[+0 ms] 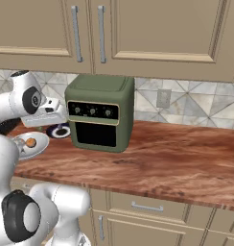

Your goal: Remove the tangerine from the bowl and place it on the small plate. Then place the bowl with only the fish in the microwave, close the door, and press the start button to microwave the fish.

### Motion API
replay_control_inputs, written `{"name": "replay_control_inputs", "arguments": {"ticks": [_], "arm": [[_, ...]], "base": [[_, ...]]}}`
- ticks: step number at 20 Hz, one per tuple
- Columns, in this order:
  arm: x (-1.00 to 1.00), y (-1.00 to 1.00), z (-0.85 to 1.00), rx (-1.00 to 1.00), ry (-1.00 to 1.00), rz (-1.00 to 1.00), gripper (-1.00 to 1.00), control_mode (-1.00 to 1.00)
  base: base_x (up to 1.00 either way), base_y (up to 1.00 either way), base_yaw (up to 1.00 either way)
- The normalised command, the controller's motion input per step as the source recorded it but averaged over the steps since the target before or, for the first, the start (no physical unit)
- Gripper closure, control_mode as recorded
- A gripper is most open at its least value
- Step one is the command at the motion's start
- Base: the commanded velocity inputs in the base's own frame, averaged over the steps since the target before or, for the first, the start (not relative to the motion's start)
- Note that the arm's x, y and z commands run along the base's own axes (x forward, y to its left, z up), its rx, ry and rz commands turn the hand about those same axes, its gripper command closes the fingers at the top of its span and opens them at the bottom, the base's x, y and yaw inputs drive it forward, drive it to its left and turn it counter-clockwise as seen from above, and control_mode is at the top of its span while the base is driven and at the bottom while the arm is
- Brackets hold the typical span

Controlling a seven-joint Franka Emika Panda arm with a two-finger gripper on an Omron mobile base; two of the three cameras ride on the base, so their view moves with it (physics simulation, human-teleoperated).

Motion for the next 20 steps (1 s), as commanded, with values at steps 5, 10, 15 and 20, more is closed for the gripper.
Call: {"name": "replay_control_inputs", "arguments": {"ticks": [5,10,15,20], "arm": [[0.16,1.00,-0.57,-0.06,0.19,-0.22,-1.00,-1.00],[0.41,1.00,-0.43,0.00,0.16,-0.28,-1.00,-1.00],[0.20,0.86,-0.16,0.01,0.04,-0.29,-1.00,-1.00],[-0.01,0.33,-0.19,0.02,-0.08,-0.29,-1.00,-1.00]], "base": [[0.00,0.00,0.00],[0.00,0.00,0.00],[0.00,0.00,0.00],[0.00,0.00,0.00]]}}
